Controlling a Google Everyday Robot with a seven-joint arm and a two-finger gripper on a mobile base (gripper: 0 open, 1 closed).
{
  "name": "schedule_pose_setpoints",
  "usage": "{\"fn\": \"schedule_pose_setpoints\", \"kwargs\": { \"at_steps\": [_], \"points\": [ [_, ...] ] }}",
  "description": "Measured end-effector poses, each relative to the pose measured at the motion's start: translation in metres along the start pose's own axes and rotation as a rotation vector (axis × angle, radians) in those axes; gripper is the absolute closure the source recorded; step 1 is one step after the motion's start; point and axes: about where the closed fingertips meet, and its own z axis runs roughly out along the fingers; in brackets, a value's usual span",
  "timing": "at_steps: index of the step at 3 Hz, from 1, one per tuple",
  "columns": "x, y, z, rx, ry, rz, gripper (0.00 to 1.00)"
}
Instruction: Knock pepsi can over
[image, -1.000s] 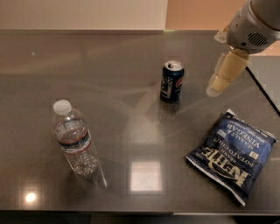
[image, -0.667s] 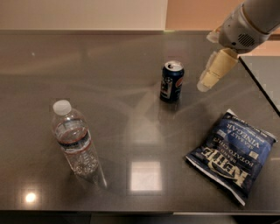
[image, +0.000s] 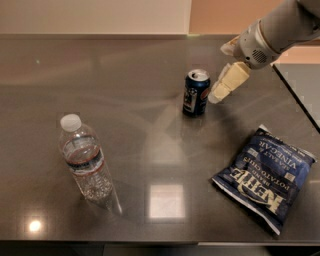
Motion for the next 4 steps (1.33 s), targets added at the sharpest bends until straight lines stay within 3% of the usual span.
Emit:
{"fn": "schedule_pose_setpoints", "kwargs": {
  "at_steps": [2, 3, 4],
  "points": [
    [-0.005, 0.003, 0.042, -0.047, -0.111, 0.029, 0.00],
    [-0.007, 0.009, 0.053, -0.071, -0.154, 0.040, 0.14],
    [-0.012, 0.016, 0.058, -0.096, -0.196, 0.043, 0.38]
  ]
}}
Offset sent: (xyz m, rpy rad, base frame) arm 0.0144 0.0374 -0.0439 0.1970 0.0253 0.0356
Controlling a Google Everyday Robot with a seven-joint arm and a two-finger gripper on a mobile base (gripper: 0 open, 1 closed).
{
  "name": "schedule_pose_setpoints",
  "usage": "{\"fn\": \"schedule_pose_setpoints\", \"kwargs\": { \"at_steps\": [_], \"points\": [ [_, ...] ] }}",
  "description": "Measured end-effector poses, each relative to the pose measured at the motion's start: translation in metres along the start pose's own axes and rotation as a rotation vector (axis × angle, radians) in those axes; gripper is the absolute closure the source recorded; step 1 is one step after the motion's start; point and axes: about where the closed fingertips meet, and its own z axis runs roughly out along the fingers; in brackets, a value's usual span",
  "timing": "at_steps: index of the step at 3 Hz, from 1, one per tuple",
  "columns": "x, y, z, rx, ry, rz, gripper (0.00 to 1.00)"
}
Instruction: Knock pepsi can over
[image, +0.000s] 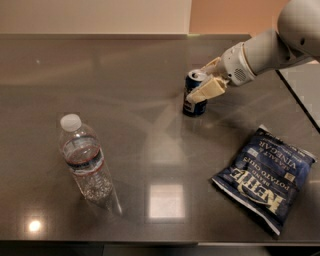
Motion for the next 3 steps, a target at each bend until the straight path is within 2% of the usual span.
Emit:
{"fn": "schedule_pose_setpoints", "kwargs": {
  "at_steps": [2, 3],
  "points": [
    [-0.015, 0.012, -0.008, -0.016, -0.035, -0.012, 0.84],
    [-0.026, 0.024, -0.025, -0.006, 0.041, -0.029, 1.00]
  ]
}}
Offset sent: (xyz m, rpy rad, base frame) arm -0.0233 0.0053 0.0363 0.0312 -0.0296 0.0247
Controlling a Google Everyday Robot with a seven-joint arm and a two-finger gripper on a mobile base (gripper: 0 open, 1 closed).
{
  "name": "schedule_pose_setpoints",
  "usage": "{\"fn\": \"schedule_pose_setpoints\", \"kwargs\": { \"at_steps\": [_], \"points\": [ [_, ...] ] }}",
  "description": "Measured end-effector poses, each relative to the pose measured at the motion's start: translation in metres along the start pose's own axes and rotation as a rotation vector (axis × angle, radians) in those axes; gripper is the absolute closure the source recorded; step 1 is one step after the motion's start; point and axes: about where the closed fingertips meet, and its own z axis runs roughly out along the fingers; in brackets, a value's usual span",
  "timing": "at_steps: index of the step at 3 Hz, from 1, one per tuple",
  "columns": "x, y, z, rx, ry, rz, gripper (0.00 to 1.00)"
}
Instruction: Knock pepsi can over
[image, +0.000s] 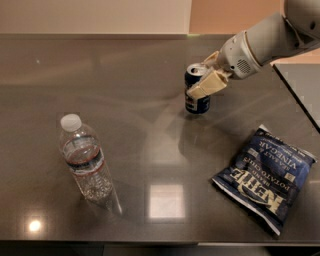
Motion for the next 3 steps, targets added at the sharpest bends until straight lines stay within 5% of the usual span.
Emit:
{"fn": "schedule_pose_setpoints", "kwargs": {
  "at_steps": [2, 3],
  "points": [
    [0.006, 0.026, -0.022, 0.000, 0.362, -0.045, 1.00],
    [0.018, 0.033, -0.019, -0.031, 0.484, -0.070, 1.00]
  ]
}}
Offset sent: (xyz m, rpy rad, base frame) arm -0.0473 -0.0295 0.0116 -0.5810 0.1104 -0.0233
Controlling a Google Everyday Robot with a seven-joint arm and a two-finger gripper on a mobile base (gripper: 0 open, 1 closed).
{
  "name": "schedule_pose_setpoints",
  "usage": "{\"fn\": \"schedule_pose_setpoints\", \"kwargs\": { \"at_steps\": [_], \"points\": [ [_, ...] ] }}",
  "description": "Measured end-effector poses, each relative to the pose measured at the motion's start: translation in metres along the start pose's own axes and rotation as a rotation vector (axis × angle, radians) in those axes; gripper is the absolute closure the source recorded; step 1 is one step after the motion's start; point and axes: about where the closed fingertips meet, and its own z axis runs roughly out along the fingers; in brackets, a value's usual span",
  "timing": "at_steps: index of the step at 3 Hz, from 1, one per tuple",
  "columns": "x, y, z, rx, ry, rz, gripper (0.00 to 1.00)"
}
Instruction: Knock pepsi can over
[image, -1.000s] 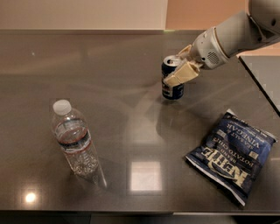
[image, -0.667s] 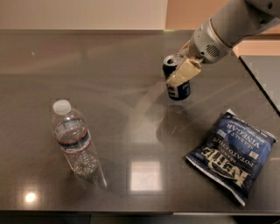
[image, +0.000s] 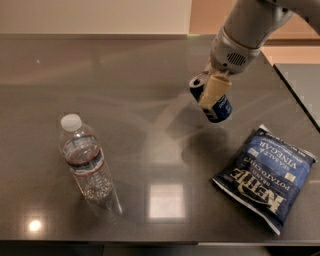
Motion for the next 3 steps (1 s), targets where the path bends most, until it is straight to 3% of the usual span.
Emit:
{"fn": "schedule_pose_setpoints", "kwargs": {
  "at_steps": [3],
  "points": [
    [-0.001, 0.015, 0.035, -0.087, 0.157, -0.099, 1.00]
  ]
}}
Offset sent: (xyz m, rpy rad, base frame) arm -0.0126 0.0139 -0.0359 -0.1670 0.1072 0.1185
